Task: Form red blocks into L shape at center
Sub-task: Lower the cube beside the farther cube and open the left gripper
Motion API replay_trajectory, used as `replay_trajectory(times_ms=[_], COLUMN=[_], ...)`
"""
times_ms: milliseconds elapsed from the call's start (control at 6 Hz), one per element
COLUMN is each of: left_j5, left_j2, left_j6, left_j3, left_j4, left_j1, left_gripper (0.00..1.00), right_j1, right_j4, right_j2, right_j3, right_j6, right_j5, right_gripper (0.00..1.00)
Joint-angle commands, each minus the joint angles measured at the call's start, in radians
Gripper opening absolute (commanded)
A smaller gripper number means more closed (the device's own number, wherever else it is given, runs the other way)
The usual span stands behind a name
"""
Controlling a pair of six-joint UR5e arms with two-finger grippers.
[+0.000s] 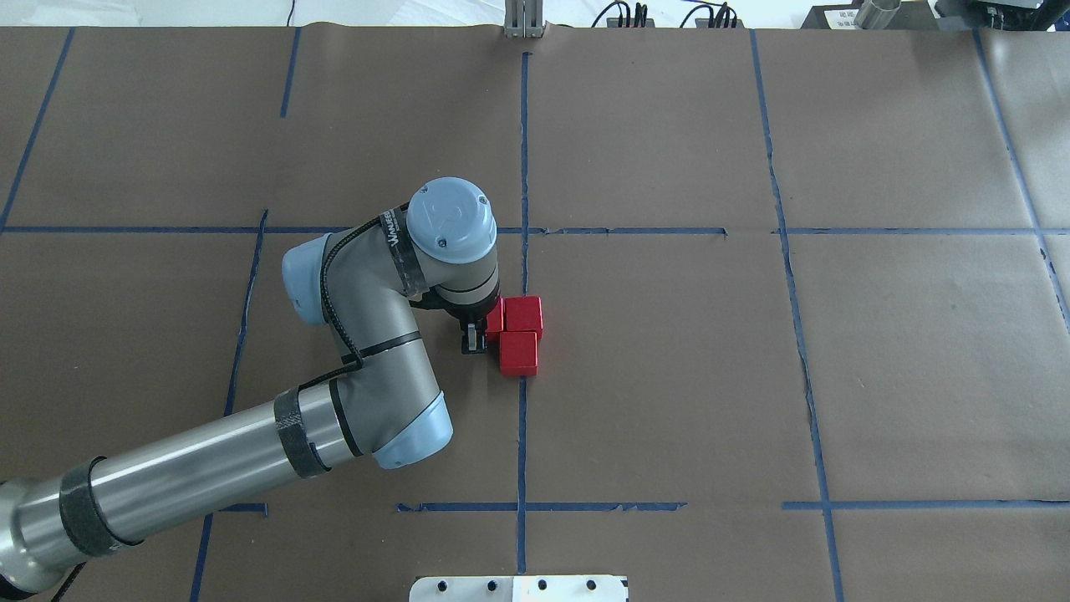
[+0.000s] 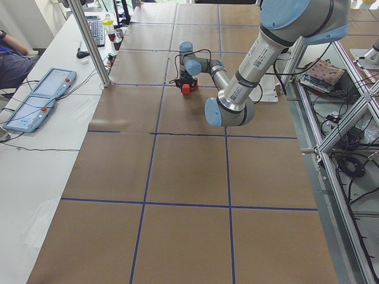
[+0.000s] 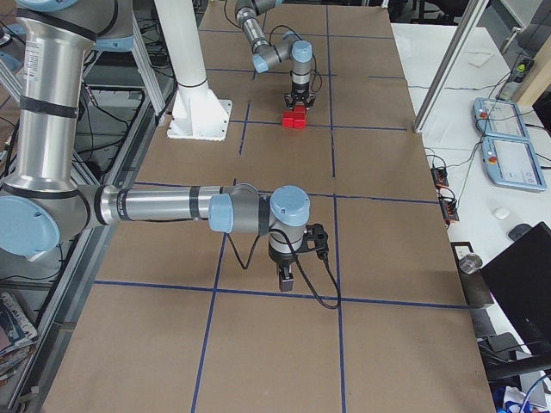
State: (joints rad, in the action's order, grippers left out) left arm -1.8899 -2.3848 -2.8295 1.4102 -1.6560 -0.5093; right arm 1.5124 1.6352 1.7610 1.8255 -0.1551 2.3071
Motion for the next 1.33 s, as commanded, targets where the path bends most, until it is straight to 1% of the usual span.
replay_trajectory(times_ms=[0,167,333,500,833,1000,1167], left_j5=[0.0,0.0,0.0,0.0,-0.005,-0.017,-0.059], left_j2=[-0.001,-0.001,-0.002,-0.002,-0.002,0.006,0.054], left_j6=[-0.004,-0.002,0.001,0.004,0.024,0.045,0.132], left_j3=[0.0,0.0,0.0,0.0,0.012,0.063,0.178], left_j4=[0.001,0.001,-0.001,-0.001,0.007,0.028,0.104], left_j1=[0.0,0.0,0.0,0.0,-0.003,-0.026,-0.044], left_gripper=[0.26,0.29,0.5,0.99,1.0,1.0,1.0], right_j1=[0.0,0.0,0.0,0.0,0.0,0.0,0.0], right_j4=[0.0,0.0,0.0,0.0,0.0,0.0,0.0], right_j2=[0.0,0.0,0.0,0.0,-0.002,-0.002,-0.003], right_j3=[0.0,0.0,0.0,-0.002,0.0,0.0,0.001], right_j6=[-0.001,-0.001,-0.001,-0.001,0.002,0.003,0.003], right_j5=[0.0,0.0,0.0,-0.002,-0.002,-0.002,0.0], right_gripper=[1.0,1.0,1.0,1.0,1.0,1.0,1.0])
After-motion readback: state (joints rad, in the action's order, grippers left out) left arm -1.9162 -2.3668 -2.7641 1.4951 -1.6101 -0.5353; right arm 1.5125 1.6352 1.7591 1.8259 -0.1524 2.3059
